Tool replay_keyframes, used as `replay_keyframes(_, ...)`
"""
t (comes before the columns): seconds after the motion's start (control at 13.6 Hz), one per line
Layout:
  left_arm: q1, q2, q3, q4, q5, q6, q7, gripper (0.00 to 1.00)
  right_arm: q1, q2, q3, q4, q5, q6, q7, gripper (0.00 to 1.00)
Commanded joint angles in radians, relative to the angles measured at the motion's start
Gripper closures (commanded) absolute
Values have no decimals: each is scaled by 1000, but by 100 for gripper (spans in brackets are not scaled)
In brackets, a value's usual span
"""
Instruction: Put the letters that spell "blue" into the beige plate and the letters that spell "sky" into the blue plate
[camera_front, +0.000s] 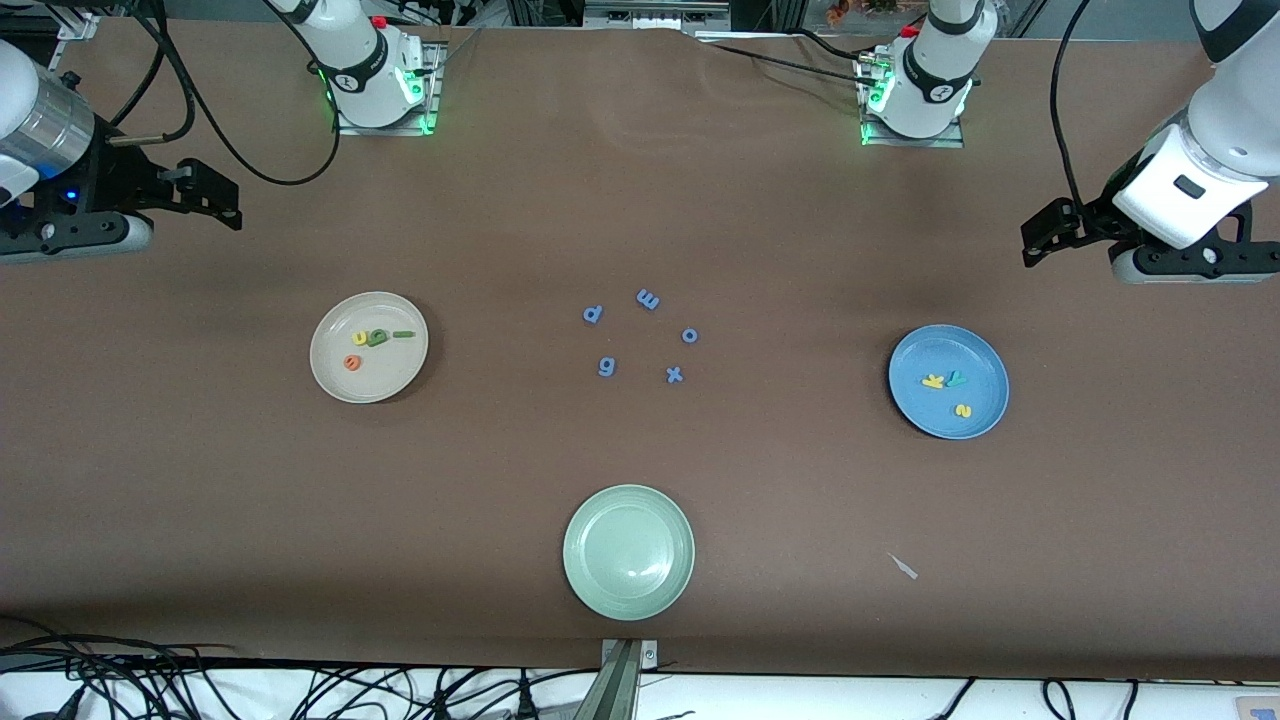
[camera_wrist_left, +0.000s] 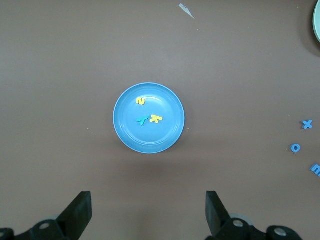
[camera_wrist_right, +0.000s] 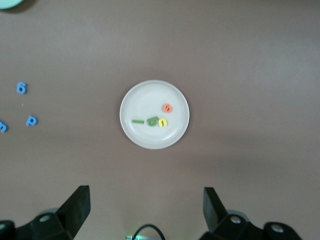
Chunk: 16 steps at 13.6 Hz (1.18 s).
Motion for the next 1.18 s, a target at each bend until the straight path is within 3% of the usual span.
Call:
replay_keyframes(0.0, -4, 3, 5, 20, -27, -20, 2, 0, -5, 28, -2, 32, 1, 45, -1, 0)
replay_keyframes(1.11, -4, 3, 5, 20, -27, -20, 3, 0, 2, 29, -2, 32, -36, 43, -4, 0)
